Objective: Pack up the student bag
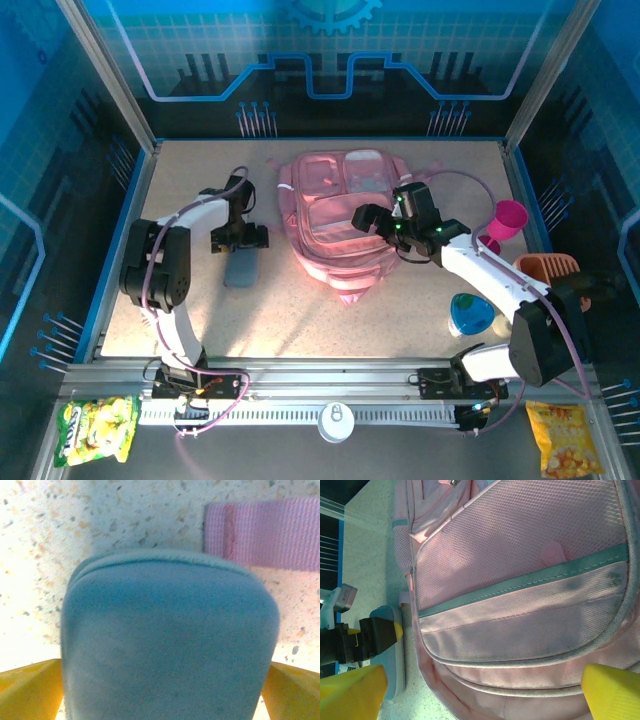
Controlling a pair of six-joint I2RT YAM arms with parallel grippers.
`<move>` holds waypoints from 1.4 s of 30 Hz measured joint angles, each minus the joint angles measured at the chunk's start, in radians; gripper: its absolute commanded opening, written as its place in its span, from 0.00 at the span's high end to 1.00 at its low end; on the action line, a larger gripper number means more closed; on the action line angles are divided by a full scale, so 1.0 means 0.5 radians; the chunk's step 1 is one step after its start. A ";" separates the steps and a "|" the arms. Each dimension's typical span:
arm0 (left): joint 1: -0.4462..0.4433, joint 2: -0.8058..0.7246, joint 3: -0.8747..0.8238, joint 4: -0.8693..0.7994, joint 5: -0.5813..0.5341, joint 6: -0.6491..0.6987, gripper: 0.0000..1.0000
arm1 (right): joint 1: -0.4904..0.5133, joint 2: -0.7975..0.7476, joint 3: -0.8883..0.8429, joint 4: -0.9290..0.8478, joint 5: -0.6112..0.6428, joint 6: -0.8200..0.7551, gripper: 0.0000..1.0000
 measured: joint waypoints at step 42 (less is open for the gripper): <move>0.000 -0.694 -0.479 0.939 1.144 -1.022 0.39 | 0.815 0.629 0.313 0.636 -0.160 -0.201 0.17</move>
